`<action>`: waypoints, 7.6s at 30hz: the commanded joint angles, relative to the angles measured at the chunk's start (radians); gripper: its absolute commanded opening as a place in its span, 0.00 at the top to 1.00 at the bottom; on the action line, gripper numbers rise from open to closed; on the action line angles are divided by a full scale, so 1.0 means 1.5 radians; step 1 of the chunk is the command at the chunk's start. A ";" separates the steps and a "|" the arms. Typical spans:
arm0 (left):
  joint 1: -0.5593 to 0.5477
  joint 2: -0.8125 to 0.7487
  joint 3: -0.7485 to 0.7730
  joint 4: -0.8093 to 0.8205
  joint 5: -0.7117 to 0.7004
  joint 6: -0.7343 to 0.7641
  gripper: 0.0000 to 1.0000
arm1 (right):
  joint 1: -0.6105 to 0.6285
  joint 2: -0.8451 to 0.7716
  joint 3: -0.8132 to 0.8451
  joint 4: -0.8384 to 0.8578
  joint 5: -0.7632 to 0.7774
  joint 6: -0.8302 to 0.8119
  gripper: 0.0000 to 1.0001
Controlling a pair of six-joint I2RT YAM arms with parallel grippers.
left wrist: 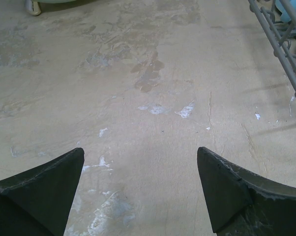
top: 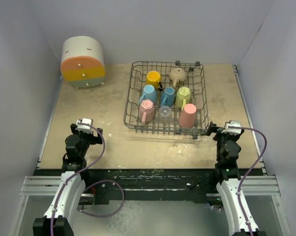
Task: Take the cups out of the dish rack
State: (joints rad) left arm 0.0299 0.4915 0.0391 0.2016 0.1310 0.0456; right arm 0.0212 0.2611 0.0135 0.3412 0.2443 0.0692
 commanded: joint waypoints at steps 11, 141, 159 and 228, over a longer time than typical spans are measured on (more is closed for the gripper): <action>-0.002 0.005 0.017 0.037 0.014 0.007 0.01 | 0.001 0.004 0.013 0.030 0.008 -0.001 0.00; -0.392 0.798 0.735 -0.307 0.021 -0.011 0.55 | 0.560 0.546 0.673 -0.410 0.261 0.478 0.11; -0.367 0.798 0.756 -0.313 0.063 -0.046 0.97 | 0.587 0.550 0.677 -0.411 0.254 0.491 0.11; -0.210 0.271 0.821 -0.668 0.147 0.099 0.01 | 0.596 0.588 0.846 -0.178 0.013 0.555 1.00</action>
State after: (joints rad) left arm -0.2836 0.9680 1.2701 -0.7013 0.5522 -0.1013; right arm 0.9154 1.1973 1.0439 0.3481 0.1253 1.0859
